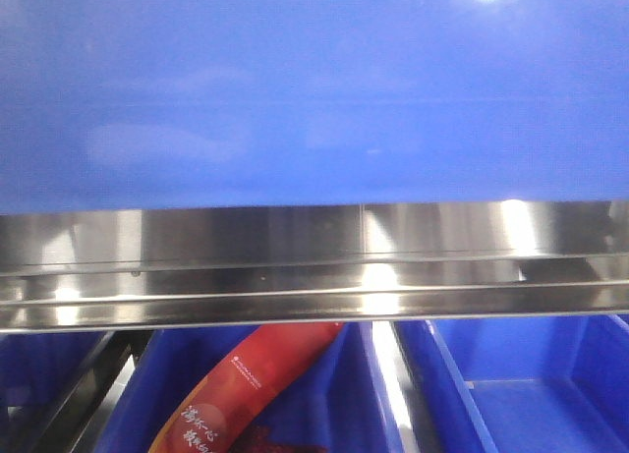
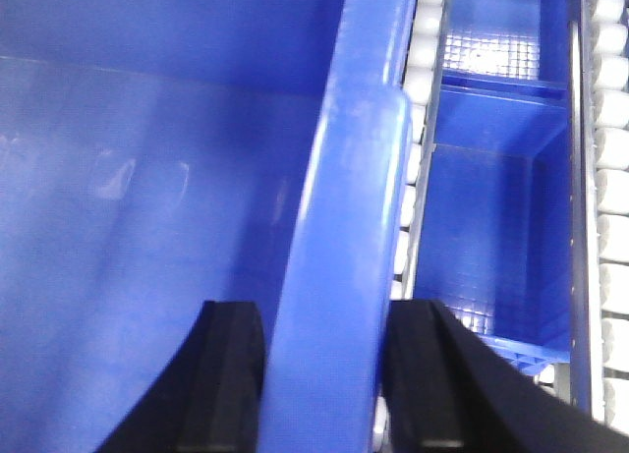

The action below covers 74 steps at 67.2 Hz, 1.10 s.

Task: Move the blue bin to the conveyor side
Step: 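Lift the blue bin with both grippers and pull it off the shelf, then hold the blue bin in both grippers while the base turns away from the shelf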

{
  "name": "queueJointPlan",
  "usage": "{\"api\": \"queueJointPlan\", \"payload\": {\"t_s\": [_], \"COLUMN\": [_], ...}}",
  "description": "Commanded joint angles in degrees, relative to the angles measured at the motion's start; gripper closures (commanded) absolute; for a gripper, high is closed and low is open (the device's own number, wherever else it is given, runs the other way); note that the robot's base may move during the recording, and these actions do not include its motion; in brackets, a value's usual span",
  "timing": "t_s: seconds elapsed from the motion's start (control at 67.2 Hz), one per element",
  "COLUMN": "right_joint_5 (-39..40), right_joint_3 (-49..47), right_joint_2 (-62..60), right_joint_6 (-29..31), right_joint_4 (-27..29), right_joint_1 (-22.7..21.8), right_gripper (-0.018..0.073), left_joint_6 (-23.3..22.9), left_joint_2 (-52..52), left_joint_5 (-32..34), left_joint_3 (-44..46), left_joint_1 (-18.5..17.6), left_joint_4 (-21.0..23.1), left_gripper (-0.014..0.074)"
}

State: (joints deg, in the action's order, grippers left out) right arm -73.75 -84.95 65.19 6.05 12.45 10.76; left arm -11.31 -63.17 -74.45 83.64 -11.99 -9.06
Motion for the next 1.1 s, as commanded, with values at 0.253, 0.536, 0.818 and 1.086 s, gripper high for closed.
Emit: {"api": "queueJointPlan", "payload": {"t_s": [0.253, 0.536, 0.818, 1.086], "right_joint_5": [3.78, 3.78, 3.78, 3.78], "right_joint_3": [-0.52, -0.52, -0.52, -0.52], "right_joint_2": [-1.17, -1.17, -1.17, -1.17], "right_joint_6": [1.52, 1.52, 1.52, 1.52], "right_joint_4": [2.35, 2.35, 2.35, 2.35], "right_joint_1": [0.32, 0.32, 0.32, 0.32], "right_gripper": [0.0637, 0.0637, 0.0637, 0.0637], "left_joint_6": [0.84, 0.84, 0.84, 0.84], "left_joint_2": [1.35, 1.35, 1.35, 1.35], "left_joint_5": [4.49, 4.49, 4.49, 4.49], "left_joint_3": [0.85, 0.85, 0.85, 0.85], "left_joint_1": [-0.39, -0.39, -0.39, -0.39], "left_joint_4": [0.71, 0.71, 0.71, 0.71], "left_gripper": [0.0604, 0.0604, 0.0604, 0.0604]}}
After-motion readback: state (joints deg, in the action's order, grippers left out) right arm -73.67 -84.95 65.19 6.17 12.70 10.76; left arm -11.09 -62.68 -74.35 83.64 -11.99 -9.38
